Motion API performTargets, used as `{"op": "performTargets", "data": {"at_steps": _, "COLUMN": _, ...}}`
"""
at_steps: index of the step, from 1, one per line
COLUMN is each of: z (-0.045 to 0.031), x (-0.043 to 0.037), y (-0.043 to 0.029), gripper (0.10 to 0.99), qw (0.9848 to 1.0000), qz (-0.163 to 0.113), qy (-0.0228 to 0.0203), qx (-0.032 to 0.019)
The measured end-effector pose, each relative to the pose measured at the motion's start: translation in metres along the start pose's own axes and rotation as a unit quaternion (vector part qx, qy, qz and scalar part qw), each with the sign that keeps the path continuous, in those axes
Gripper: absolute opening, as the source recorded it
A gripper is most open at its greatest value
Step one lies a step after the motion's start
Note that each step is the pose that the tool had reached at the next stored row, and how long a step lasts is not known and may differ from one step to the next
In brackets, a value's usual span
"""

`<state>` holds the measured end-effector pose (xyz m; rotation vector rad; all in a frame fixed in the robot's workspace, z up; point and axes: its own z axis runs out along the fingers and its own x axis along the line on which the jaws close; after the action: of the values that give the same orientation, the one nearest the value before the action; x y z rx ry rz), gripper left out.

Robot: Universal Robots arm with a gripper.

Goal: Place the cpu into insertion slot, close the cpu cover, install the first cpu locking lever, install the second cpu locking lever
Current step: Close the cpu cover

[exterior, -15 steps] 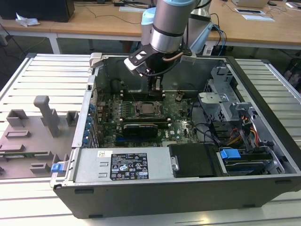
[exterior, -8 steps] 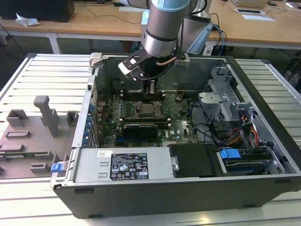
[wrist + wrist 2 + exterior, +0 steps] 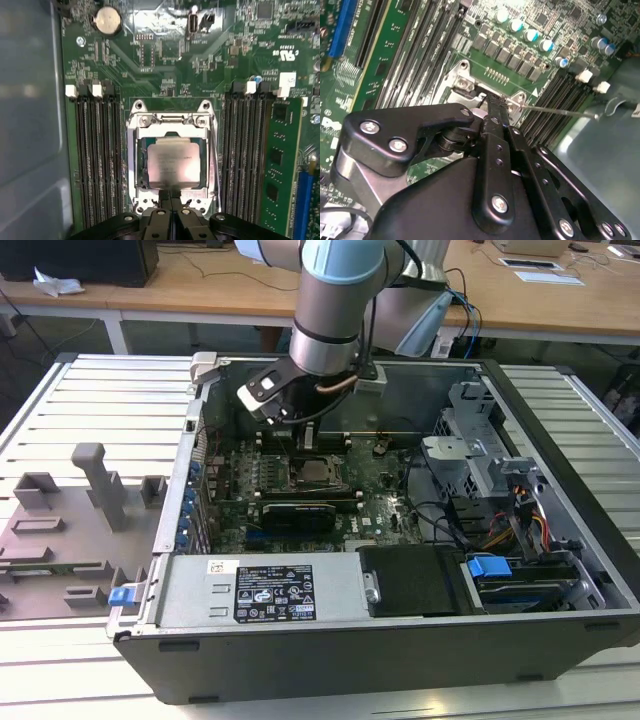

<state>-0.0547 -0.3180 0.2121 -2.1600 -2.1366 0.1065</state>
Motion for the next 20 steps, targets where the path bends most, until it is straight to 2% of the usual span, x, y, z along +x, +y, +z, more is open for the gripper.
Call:
{"op": "performTargets", "data": {"at_steps": 6, "z": 0.0045, "x": -0.0002, "y": -0.0027, "gripper": 0.106, "qw": 1.0000, "qz": 0.000, "qy": 0.0000, "qx": 0.0001}}
{"op": "performTargets", "data": {"at_steps": 11, "z": 0.0065, "x": -0.0002, "y": -0.0004, "gripper": 0.106, "qw": 1.0000, "qz": -0.003, "qy": -0.0005, "qx": 0.0002}}
{"op": "performTargets", "data": {"at_steps": 14, "z": 0.0062, "x": -0.0003, "y": 0.0087, "gripper": 0.106, "qw": 1.0000, "qz": -0.003, "qy": 0.0002, "qx": 0.0003}}
{"op": "performTargets", "data": {"at_steps": 16, "z": 0.0058, "x": -0.0004, "y": 0.0161, "gripper": 0.106, "qw": 1.0000, "qz": -0.003, "qy": 0.0009, "qx": 0.0010}}
{"op": "performTargets", "data": {"at_steps": 17, "z": 0.0054, "x": -0.0006, "y": 0.0223, "gripper": 0.106, "qw": 1.0000, "qz": -0.003, "qy": 0.0007, "qx": 0.0022}}
{"op": "performTargets", "data": {"at_steps": 20, "z": 0.0046, "x": -0.0007, "y": 0.0317, "gripper": 0.106, "qw": 1.0000, "qz": -0.003, "qy": 0.0008, "qx": 0.0031}}
